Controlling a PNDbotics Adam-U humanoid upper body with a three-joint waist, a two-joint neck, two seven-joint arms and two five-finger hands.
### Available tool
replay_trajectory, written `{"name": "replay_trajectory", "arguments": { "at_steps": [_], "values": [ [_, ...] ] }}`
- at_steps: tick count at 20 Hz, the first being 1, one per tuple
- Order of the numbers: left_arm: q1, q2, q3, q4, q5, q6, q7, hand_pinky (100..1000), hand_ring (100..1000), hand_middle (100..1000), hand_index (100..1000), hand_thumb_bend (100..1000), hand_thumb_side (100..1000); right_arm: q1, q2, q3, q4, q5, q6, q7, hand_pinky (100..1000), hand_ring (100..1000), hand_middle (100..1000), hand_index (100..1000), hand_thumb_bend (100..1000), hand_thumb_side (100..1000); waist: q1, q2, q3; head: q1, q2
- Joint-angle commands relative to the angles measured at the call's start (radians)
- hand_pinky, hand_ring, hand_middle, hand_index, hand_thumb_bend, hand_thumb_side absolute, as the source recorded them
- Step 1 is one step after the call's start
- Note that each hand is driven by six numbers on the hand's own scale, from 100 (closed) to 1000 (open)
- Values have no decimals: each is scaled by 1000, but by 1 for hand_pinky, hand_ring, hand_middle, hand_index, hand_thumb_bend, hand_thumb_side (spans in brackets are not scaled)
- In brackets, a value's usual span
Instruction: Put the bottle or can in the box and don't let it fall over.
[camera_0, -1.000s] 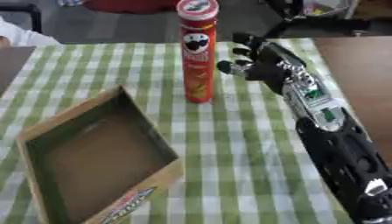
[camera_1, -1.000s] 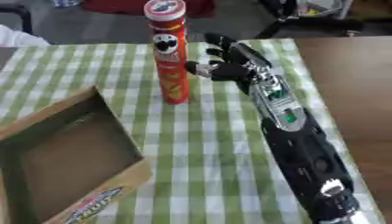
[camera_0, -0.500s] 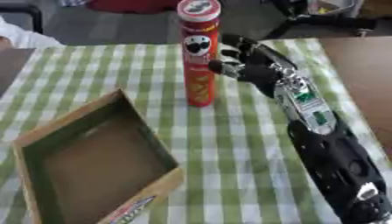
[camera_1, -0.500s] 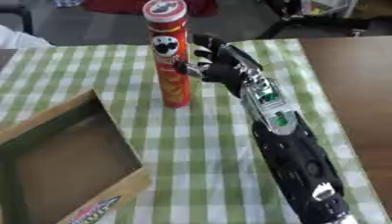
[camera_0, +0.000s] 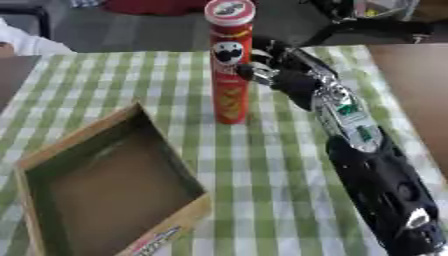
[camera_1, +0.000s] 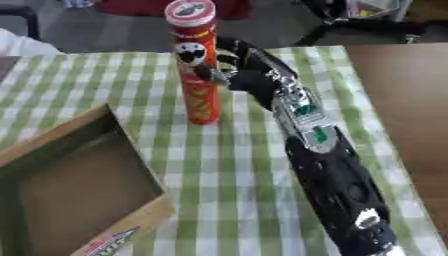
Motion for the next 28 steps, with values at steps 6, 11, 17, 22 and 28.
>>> {"name": "replay_trajectory", "arguments": {
  "at_steps": [6, 11, 17, 22, 28],
  "values": [
    [-14, 12, 3, -20, 6, -2, -5, 857, 867, 748, 773, 556, 690, -40, -1, -14, -5, 11, -15, -14, 976, 1000, 1000, 944, 560, 183, 1, -3, 5, -2, -26],
    [-17, 10, 2, -20, 5, -1, -6, 857, 867, 748, 771, 551, 691, -55, 8, -13, 0, 34, -13, -5, 974, 1000, 1000, 941, 573, 189, 1, 5, 10, -10, -32],
    [-20, 8, 3, -22, 6, -1, -6, 858, 867, 748, 771, 550, 692, -75, 16, -14, 27, 70, -8, -8, 975, 1000, 1000, 940, 572, 187, -2, 14, 17, -17, -38],
    [-25, 7, 2, -23, 6, -1, -7, 859, 867, 748, 771, 547, 693, -89, 18, -18, 51, 96, -5, -11, 976, 1000, 1000, 941, 568, 189, -6, 21, 21, -20, -40],
    [-28, 5, 2, -25, 6, -1, -9, 859, 868, 748, 771, 543, 694, -110, 20, -23, 71, 114, -3, -26, 974, 1000, 1000, 931, 562, 182, -8, 32, 29, -24, -49]
  ]
}}
